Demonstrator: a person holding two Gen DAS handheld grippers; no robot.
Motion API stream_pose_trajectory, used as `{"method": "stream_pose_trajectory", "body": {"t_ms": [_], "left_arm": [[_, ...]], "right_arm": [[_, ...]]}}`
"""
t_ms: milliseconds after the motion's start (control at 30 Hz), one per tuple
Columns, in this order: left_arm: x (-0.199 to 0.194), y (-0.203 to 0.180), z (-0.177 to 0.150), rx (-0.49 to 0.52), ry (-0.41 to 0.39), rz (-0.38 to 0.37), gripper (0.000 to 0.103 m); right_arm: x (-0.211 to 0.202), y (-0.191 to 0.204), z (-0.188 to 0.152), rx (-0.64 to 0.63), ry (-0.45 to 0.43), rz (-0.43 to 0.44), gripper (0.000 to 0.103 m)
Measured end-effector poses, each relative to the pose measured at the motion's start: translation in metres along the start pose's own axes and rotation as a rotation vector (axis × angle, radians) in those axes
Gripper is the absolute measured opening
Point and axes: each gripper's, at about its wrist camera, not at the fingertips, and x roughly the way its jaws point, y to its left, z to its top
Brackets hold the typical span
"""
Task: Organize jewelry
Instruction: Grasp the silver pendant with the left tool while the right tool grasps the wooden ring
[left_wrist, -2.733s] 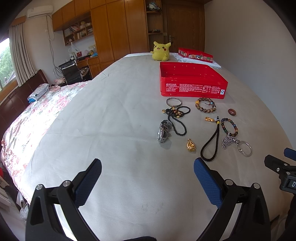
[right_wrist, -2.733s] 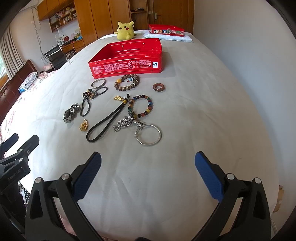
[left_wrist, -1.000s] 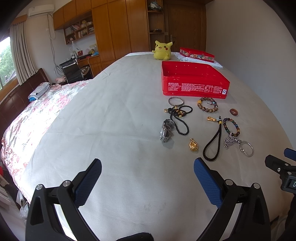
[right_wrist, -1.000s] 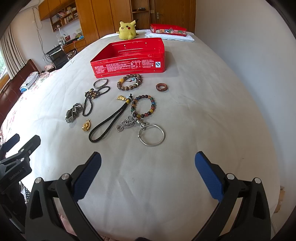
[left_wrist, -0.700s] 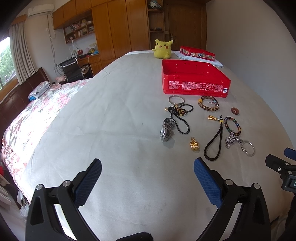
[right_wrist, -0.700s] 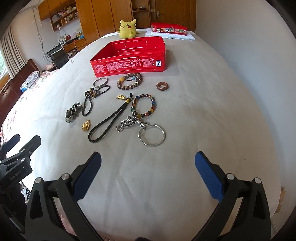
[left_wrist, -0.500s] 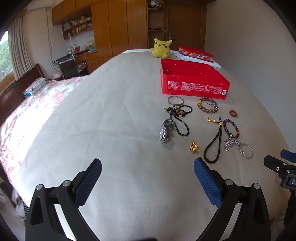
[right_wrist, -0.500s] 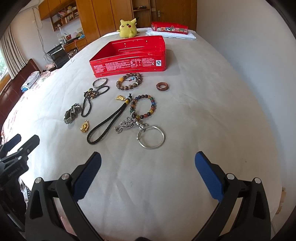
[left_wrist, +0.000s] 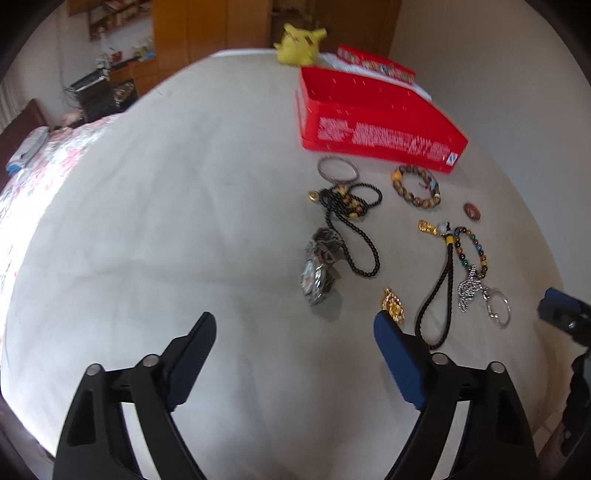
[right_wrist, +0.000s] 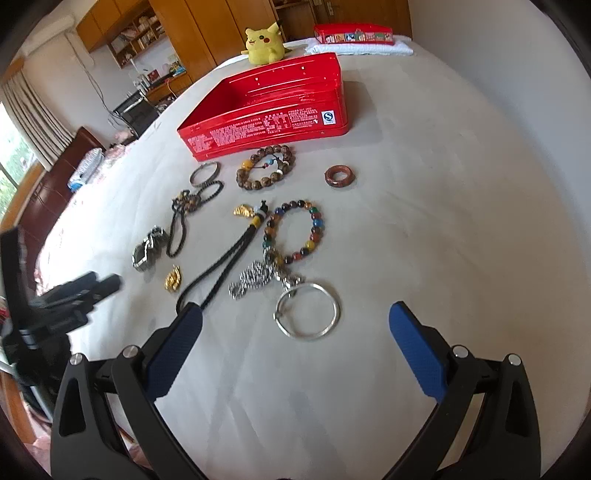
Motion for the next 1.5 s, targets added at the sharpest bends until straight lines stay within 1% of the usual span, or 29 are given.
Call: {"method": "stream_pose_trajectory", "body": {"t_ms": [100, 167, 200, 300, 333, 367, 400, 433, 467, 500, 533, 567, 600, 633, 700, 800, 833, 900, 1033, 1067, 1200, 1333, 1433, 1467, 1500], "left_arm": [[0.019, -0.004, 0.01, 0.02, 0.049, -0.018, 0.079], [0.031, -0.003, 0.015, 0.017, 0.08, -0.022, 0.072], [0.035, -0.002, 0.018, 0.015, 0.09, -0.023, 0.071], [0.042, -0.002, 0.025, 0.027, 0.091, -0.018, 0.071], [0.043, -0.003, 0.027, 0.034, 0.09, -0.02, 0.069], [0.044, -0.003, 0.029, 0.037, 0.094, -0.027, 0.062], [0.046, -0.003, 0.031, 0.037, 0.101, -0.03, 0.058], [0.047, -0.001, 0.033, 0.035, 0.105, -0.031, 0.053], [0.047, 0.0, 0.035, 0.034, 0.109, -0.039, 0.047], [0.048, 0.001, 0.037, 0.033, 0.114, -0.048, 0.045], [0.048, 0.002, 0.039, 0.029, 0.123, -0.07, 0.038], [0.049, 0.002, 0.04, 0.026, 0.132, -0.093, 0.027], [0.05, 0.004, 0.042, 0.02, 0.144, -0.126, 0.022], [0.051, 0.006, 0.044, 0.012, 0.159, -0.148, 0.021], [0.052, 0.01, 0.046, 0.006, 0.157, -0.165, 0.02], [0.051, 0.021, 0.05, -0.039, 0.156, -0.216, 0.019], [0.049, 0.024, 0.052, -0.048, 0.143, -0.215, 0.015], [0.042, 0.028, 0.055, -0.055, 0.106, -0.187, 0.014], [0.034, 0.034, 0.064, -0.065, 0.066, -0.181, 0.012], [0.034, 0.034, 0.067, -0.067, 0.06, -0.178, 0.011], [0.037, 0.035, 0.077, -0.076, 0.042, -0.157, 0.011], [0.043, 0.036, 0.082, -0.084, 0.038, -0.161, 0.011], [0.043, 0.036, 0.084, -0.081, 0.027, -0.157, 0.011], [0.043, 0.036, 0.085, -0.083, 0.024, -0.158, 0.011], [0.043, 0.036, 0.085, -0.084, 0.023, -0.158, 0.011]], "right_arm": [[0.004, -0.007, 0.009, 0.011, -0.002, -0.007, 0.1], [0.008, -0.013, 0.014, 0.024, 0.005, -0.007, 0.1], [0.01, -0.015, 0.016, 0.027, 0.007, -0.006, 0.1], [0.016, -0.019, 0.022, 0.03, 0.012, -0.013, 0.1], [0.017, -0.02, 0.024, 0.027, 0.013, -0.016, 0.099], [0.02, -0.021, 0.026, 0.025, 0.017, -0.02, 0.097], [0.022, -0.022, 0.029, 0.025, 0.021, -0.021, 0.095], [0.025, -0.023, 0.031, 0.028, 0.027, -0.02, 0.091], [0.029, -0.025, 0.035, 0.032, 0.036, -0.018, 0.083], [0.031, -0.027, 0.038, 0.039, 0.047, -0.015, 0.078], [0.034, -0.029, 0.041, 0.046, 0.056, -0.006, 0.075], [0.036, -0.03, 0.043, 0.051, 0.061, 0.002, 0.074], [0.038, -0.032, 0.047, 0.058, 0.067, 0.007, 0.073], [0.039, -0.032, 0.049, 0.06, 0.07, 0.011, 0.07], [0.041, -0.033, 0.055, 0.061, 0.074, 0.031, 0.068], [0.045, -0.035, 0.066, 0.071, 0.087, 0.055, 0.062], [0.046, -0.037, 0.07, 0.08, 0.093, 0.07, 0.059], [0.049, -0.042, 0.079, 0.096, 0.102, 0.074, 0.056], [0.057, -0.054, 0.099, 0.124, 0.117, 0.042, 0.05], [0.06, -0.054, 0.102, 0.121, 0.123, 0.038, 0.049], [0.076, -0.053, 0.114, 0.11, 0.153, 0.009, 0.049], [0.093, -0.05, 0.118, 0.094, 0.189, -0.032, 0.049], [0.101, -0.046, 0.12, 0.063, 0.189, -0.069, 0.049], [0.103, -0.043, 0.12, 0.047, 0.186, -0.087, 0.047], [0.105, -0.04, 0.12, 0.022, 0.183, -0.118, 0.043]]}}
